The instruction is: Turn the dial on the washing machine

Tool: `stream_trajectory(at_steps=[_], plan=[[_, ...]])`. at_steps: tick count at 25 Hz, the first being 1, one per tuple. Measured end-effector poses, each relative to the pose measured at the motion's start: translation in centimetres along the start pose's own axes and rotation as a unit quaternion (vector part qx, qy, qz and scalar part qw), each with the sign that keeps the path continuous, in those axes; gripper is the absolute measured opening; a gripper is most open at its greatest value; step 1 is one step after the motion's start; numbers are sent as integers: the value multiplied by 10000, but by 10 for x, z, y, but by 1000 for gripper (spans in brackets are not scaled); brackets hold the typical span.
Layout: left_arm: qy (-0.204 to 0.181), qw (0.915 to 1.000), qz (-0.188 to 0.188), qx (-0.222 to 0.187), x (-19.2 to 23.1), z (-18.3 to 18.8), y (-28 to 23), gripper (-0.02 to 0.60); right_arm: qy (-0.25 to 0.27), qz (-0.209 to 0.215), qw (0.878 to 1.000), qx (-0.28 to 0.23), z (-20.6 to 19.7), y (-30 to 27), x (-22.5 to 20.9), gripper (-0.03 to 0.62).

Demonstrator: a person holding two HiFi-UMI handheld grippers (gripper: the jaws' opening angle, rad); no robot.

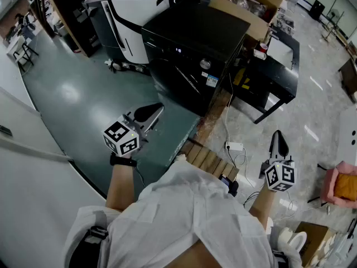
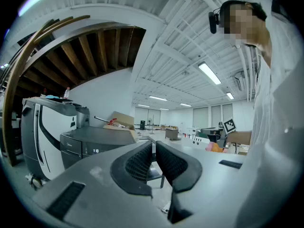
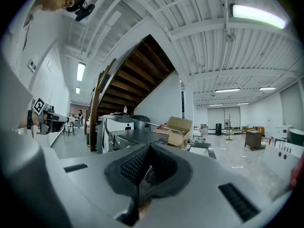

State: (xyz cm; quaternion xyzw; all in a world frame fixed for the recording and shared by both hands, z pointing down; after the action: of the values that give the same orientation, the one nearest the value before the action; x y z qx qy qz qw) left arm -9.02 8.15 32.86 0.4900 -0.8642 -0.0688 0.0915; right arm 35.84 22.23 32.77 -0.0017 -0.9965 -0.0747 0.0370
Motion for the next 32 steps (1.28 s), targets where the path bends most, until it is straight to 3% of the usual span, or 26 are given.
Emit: stream_trajectory(at_steps=[10,16,19,22,32], plan=[[52,9999,42,100,10,-7,-3,17,-61,-56,9999,85,-11,-5,-2,0],[142,9997,56,187,29,-14,-8,17,-509,393,9977,-216,-18,-26,8,2],[229,9994,92,224,48,-20,-12,17,-590,386,9974,-143,-28,-50,15,3],[303,9992,169,203,74,-22,-17,17,-685,522,9963,-35,-36,-85,27,46],[446,9978,495,-49,171,-34,-30,17,-661,1329,9884,324,-63,-222,89,91]])
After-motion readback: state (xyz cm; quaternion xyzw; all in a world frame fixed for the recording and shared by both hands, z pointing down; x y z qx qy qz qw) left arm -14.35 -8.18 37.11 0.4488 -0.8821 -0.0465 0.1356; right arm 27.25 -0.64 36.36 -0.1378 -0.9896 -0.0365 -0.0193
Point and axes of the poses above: the fingertips, and each gripper's own axes: y backward along the fingers, x to its left, z out of its top, the point moved 7 cm from there along y, backward along the fingers, and after that the axes turned 15 degrees about -x, right-handed, at the moved point
